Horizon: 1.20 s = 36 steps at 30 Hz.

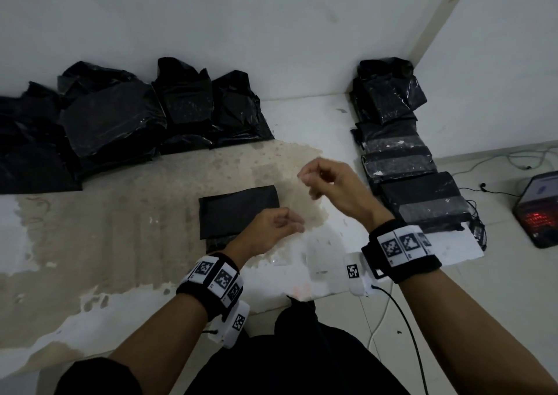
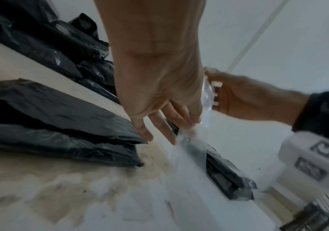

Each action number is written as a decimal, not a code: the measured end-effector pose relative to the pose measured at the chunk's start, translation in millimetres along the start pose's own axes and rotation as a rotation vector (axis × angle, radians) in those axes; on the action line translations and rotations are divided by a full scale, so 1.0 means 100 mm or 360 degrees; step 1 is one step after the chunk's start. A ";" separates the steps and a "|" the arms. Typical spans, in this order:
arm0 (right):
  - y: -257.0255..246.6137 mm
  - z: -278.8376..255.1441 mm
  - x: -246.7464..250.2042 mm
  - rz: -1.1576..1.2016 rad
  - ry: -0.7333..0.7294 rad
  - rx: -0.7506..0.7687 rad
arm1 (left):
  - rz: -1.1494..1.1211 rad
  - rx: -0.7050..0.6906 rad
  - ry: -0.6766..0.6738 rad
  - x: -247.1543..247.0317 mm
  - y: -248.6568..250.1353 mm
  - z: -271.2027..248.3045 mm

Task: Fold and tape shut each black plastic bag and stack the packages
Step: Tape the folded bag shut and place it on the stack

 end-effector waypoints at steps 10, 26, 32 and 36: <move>-0.27 0.38 0.08 0.0303 0.0354 -0.0001 | -0.0269 0.0038 0.0451 0.71 0.09 -0.42; 0.83 -0.10 -0.79 0.0381 0.0618 -0.0708 | -0.0212 0.0429 0.0784 1.37 -0.69 -0.94; 0.93 -0.19 -0.85 0.0515 0.0718 -0.0807 | -0.0239 0.0372 0.0835 1.41 -0.67 -0.95; 1.00 -0.23 -0.91 0.0473 0.0701 -0.0823 | -0.0206 0.0396 0.0858 1.39 -0.73 -0.95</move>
Point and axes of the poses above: each hand's wrist, its own z-axis towards the middle knuckle, its own x-axis out of the back of the hand, y = z × x, the point moved 6 cm from there along z, towards the middle knuckle
